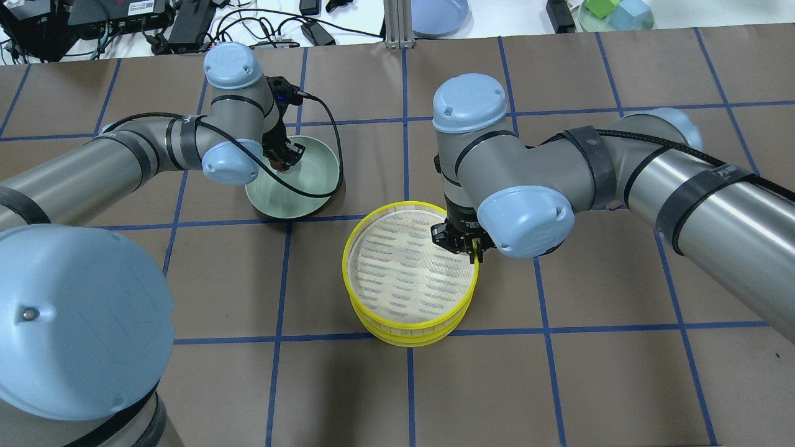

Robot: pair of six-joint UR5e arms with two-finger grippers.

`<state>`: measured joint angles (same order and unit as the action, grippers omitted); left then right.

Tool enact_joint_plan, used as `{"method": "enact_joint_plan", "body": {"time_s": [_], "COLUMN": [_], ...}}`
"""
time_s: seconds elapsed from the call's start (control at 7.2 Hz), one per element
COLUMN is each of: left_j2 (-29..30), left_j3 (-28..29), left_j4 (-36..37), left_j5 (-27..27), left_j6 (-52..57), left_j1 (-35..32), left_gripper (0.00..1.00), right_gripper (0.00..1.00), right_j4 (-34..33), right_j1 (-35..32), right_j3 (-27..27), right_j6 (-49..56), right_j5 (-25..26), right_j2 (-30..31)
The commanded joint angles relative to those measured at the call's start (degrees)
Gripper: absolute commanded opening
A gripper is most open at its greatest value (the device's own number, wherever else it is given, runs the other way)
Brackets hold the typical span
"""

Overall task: Place buns in different layers of steamer
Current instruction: 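Grasp the brown chocolate bun on the plate with the left gripper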

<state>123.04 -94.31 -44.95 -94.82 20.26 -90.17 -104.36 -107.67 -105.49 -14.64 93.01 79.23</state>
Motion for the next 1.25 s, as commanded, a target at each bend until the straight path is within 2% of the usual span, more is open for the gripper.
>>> {"method": "enact_joint_plan", "body": {"time_s": [0.0, 0.14, 0.28, 0.69, 0.83, 0.97, 1.11], "left_j2": [-1.0, -1.6, -3.6, -12.1, -14.1, -14.8, -15.2], "left_j3": [0.3, 0.4, 0.4, 0.6, 0.6, 0.6, 0.6], "left_j4": [-0.2, -0.5, -2.2, -14.3, -16.9, -17.4, -17.7], "left_j5": [0.0, 0.0, 2.3, 3.3, 3.3, 3.3, 3.3], "left_j6": [-0.9, -4.1, -6.2, -9.9, -11.9, -12.6, -12.6], "left_j1": [0.6, 0.6, 0.3, -0.4, -0.3, -0.1, 0.2], "left_gripper": [0.00, 0.00, 0.00, 0.00, 0.00, 0.00, 0.00], "right_gripper": [0.00, 0.00, 0.00, 0.00, 0.60, 1.00, 1.00], "right_j4": [-0.1, -0.1, -0.1, -0.1, -0.1, -0.1, 0.2], "right_j1": [0.1, 0.1, 0.1, -0.1, -0.2, -0.2, -0.2], "right_j3": [-0.8, -1.3, -1.3, -1.3, -1.4, -1.3, -0.7], "right_j6": [0.3, 0.3, 0.3, -0.2, -0.1, -0.1, 0.0], "right_j5": [0.2, 0.6, 0.4, 0.1, 0.0, -0.1, 0.4], "right_j2": [-0.1, 0.0, 0.0, 0.0, 0.0, 0.0, 0.1]}}
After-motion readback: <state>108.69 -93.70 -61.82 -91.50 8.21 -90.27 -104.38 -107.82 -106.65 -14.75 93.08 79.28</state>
